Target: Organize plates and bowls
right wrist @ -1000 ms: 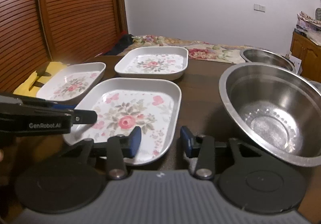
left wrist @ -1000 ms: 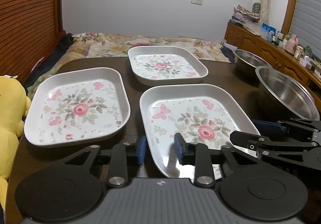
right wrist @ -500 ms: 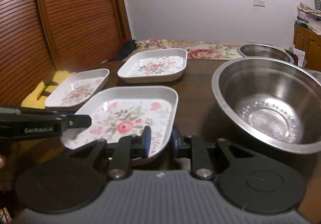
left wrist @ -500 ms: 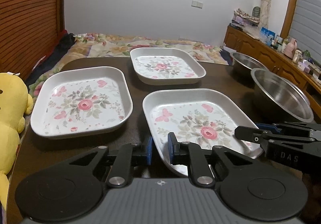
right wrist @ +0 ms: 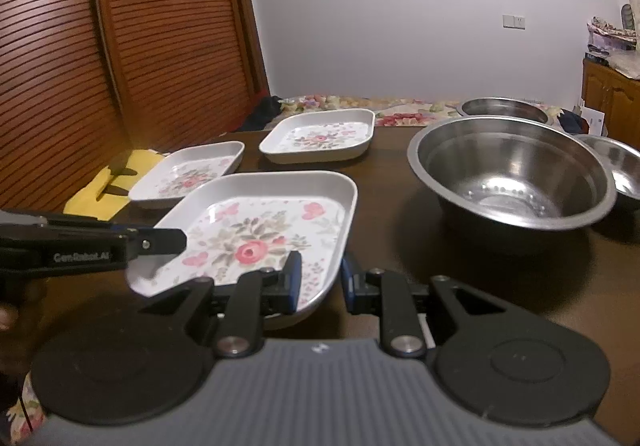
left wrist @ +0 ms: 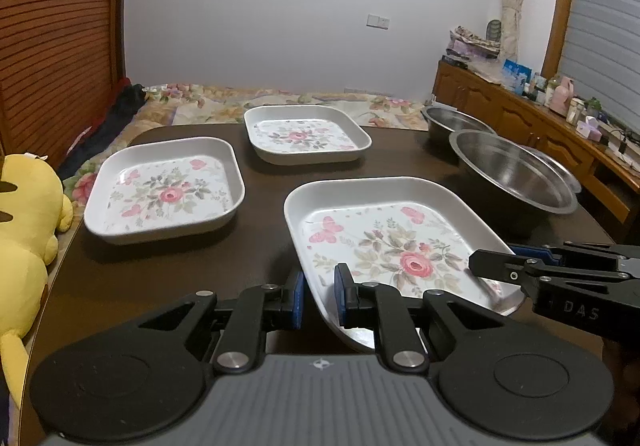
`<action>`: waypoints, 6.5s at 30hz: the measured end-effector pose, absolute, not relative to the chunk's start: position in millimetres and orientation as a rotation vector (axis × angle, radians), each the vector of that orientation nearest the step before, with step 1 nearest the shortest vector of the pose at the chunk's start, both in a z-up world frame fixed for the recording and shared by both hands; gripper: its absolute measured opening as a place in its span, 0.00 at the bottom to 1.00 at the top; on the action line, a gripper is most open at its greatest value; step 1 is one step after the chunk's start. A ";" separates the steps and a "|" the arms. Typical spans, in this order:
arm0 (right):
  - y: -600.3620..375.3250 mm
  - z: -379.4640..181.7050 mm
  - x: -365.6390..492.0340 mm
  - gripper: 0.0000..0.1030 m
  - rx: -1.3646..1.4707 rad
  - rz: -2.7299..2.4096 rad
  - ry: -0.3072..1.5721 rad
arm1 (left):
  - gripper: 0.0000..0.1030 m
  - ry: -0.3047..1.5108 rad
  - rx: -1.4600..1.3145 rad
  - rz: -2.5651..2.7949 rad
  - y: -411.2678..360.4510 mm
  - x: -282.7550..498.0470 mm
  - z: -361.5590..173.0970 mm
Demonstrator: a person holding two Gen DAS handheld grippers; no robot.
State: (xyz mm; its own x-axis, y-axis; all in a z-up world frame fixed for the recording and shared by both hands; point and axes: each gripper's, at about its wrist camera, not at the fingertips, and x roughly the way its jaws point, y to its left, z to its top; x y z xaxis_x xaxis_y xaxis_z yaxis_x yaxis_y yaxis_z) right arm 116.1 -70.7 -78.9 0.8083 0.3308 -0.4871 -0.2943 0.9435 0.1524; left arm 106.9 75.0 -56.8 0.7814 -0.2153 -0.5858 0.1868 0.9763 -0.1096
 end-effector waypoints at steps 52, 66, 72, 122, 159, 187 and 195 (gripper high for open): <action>-81.0 -77.0 95.6 0.27 0.096 0.326 0.492 | 0.27 0.643 -0.063 -0.182 79.7 77.9 -65.0; -53.6 -27.3 146.8 0.39 0.020 0.478 0.453 | 0.45 0.581 -0.038 -0.135 113.3 124.7 -30.4; -30.9 -18.4 175.5 0.44 0.002 0.535 0.477 | 0.51 0.585 -0.044 -0.079 138.9 146.2 -28.6; 70.7 -66.2 287.0 0.32 -0.050 0.686 0.790 | 0.28 0.656 -0.150 -0.027 229.9 218.9 -69.6; 16.4 -36.0 250.6 0.15 0.014 0.638 0.710 | 0.15 0.601 -0.114 -0.059 186.5 182.0 -33.5; -82.2 -10.7 175.3 0.15 0.102 0.504 0.590 | 0.16 0.525 -0.050 -0.221 93.2 135.1 3.2; -90.1 -17.8 159.1 0.15 0.139 0.498 0.587 | 0.16 0.514 -0.047 -0.236 90.4 119.0 4.8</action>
State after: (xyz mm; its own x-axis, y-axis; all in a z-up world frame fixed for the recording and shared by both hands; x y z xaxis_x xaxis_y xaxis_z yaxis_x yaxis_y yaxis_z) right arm 159.1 -90.1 -17.8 0.7184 0.4874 -0.4963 -0.4098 0.8730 0.2643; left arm 119.0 90.4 4.8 0.8445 -0.2349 -0.4814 0.2115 0.9719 -0.1032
